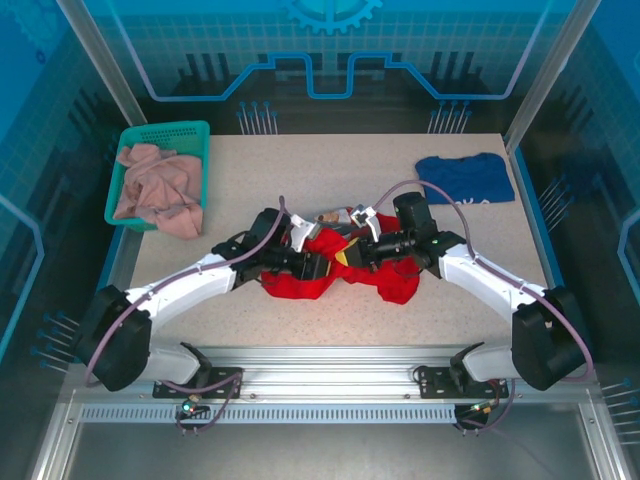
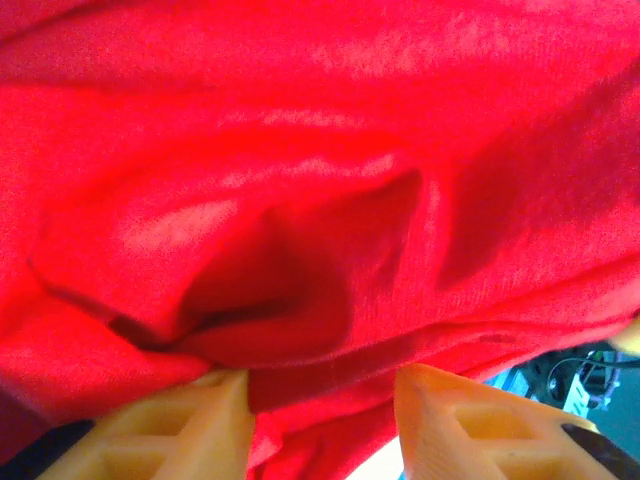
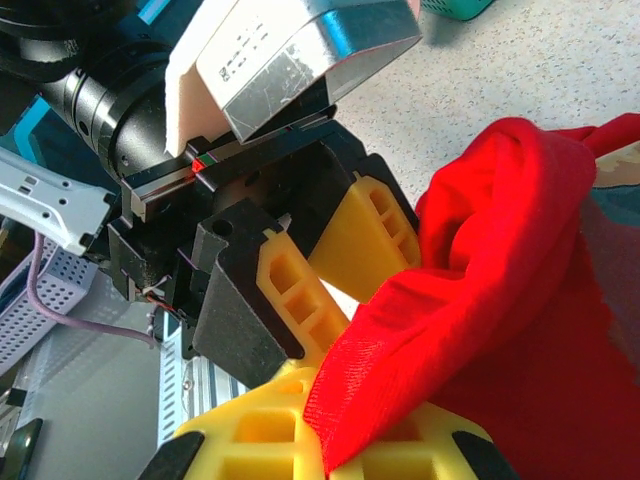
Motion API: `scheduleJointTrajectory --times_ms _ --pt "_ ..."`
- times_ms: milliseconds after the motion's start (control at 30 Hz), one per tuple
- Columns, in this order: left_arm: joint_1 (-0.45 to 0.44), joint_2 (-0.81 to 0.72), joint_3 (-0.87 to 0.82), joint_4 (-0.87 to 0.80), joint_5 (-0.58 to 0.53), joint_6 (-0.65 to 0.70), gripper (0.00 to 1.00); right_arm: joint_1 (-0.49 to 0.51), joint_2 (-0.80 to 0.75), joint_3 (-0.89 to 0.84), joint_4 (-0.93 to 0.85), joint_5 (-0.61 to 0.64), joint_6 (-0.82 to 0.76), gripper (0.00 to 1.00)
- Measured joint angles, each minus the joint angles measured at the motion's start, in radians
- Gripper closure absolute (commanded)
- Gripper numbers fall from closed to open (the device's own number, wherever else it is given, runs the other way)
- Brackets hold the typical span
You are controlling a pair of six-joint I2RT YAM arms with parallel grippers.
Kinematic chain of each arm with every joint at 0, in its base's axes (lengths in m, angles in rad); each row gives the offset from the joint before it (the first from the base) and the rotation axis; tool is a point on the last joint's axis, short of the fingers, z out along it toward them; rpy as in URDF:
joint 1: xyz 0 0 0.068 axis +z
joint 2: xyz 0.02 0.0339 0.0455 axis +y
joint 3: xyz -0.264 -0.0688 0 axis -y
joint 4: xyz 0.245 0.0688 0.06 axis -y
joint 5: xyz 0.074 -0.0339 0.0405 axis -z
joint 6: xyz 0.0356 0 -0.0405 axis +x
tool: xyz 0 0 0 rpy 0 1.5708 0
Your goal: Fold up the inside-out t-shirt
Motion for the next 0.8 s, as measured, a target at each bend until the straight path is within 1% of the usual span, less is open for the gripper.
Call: scheduleJointTrajectory --times_ms 67,133,300,367,400,433,500,633,667,767,800 --pt "0.000 0.011 0.002 0.016 0.011 -0.005 0.74 0.000 0.000 0.000 0.000 0.001 0.000 1.00" --pt "0.000 0.013 0.003 0.019 0.018 -0.005 0.79 0.000 0.000 0.000 0.000 0.001 0.000 1.00" --pt "0.001 0.012 0.003 0.025 0.023 -0.005 1.00 0.000 0.000 0.000 0.000 0.009 0.000 1.00" --pt "0.001 -0.001 0.003 0.018 0.024 -0.006 1.00 0.000 0.000 0.000 -0.002 0.028 0.005 1.00" --pt "0.001 -0.012 0.003 0.013 0.024 -0.007 1.00 0.000 0.000 0.000 -0.005 0.045 0.010 0.98" --pt "0.001 -0.034 0.003 0.005 0.026 -0.008 1.00 0.000 0.000 0.011 -0.032 0.088 0.016 0.96" --pt "0.001 -0.083 0.003 -0.001 0.032 -0.027 1.00 0.007 0.006 0.053 -0.093 0.208 0.031 0.85" --pt "0.001 -0.190 0.027 0.002 0.037 -0.108 1.00 0.051 0.052 0.190 -0.232 0.516 0.047 0.62" --pt "0.001 -0.201 0.047 0.002 0.037 -0.129 1.00 0.062 0.049 0.198 -0.246 0.577 0.043 0.57" --pt "-0.003 -0.204 0.106 -0.015 0.026 -0.167 1.00 0.078 -0.008 0.178 -0.274 0.664 0.010 0.48" --pt "-0.005 -0.204 0.120 -0.027 0.020 -0.176 1.00 0.080 -0.042 0.159 -0.273 0.668 -0.005 0.42"
